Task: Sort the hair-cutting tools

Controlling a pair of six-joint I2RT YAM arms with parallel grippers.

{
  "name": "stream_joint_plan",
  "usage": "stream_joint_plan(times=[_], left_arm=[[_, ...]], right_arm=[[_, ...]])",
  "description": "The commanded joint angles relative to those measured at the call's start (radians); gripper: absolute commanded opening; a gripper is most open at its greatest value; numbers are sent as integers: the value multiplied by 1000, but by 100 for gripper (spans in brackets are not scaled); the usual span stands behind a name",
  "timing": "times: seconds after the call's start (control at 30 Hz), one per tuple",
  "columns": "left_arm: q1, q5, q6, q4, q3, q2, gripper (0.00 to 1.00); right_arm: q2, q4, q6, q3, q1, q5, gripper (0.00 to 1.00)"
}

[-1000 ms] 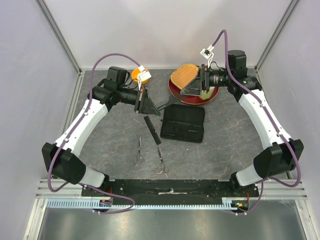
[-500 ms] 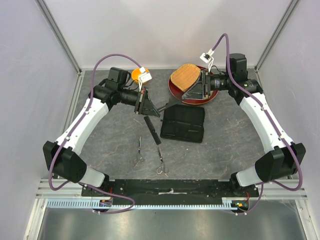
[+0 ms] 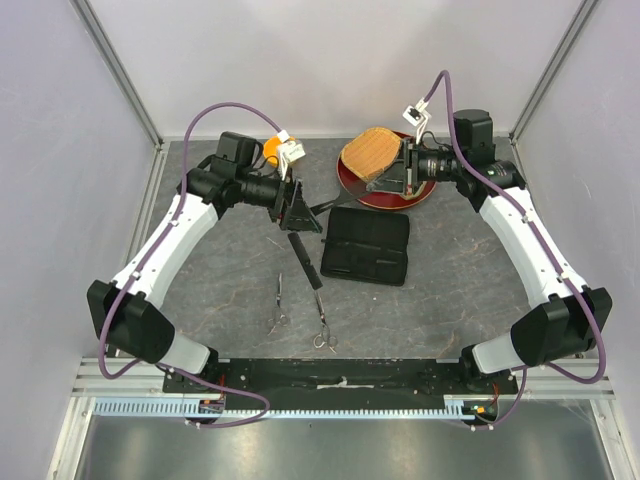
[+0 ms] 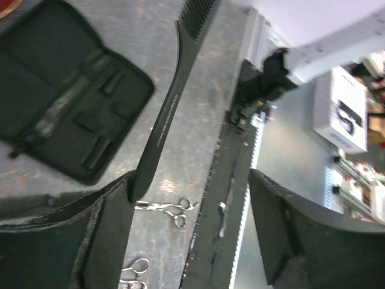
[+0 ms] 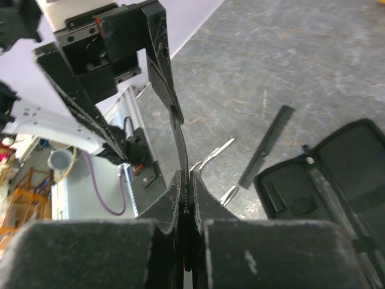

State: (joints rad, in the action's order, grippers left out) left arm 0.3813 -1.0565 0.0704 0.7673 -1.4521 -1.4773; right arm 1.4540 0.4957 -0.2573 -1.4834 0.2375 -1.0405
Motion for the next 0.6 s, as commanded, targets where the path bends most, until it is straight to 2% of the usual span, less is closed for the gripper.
stream_joint_plan(times=[0.0,0.07,0.1,0.23,0.37,0.4,0.5,0.57], left_arm=[[-5,353,-61,-71,-31,43,93],[-24,471,-115,-123,-16,61,100],[-33,534,-147,-143,2,69,100],[-70,610,-236,-239,62,89,100],[-70,590,-332,-301,93,20,95],[-70,551,-372,-331,107,2,90],[-67,497,-455,-385,143,-83,84],[-65,507,-491,-436,165,-133,84]], right_arm=[[-7,-13,-2,0,-15,198,0],[-3,29,-26,9,-23,279,0],[3,50,-33,14,-24,381,0],[2,116,-79,113,-50,562,0],[-55,78,-121,251,-79,687,0],[-88,66,-129,302,-89,704,0],[-144,27,-151,389,-119,776,0],[-165,-5,-169,431,-153,792,0]])
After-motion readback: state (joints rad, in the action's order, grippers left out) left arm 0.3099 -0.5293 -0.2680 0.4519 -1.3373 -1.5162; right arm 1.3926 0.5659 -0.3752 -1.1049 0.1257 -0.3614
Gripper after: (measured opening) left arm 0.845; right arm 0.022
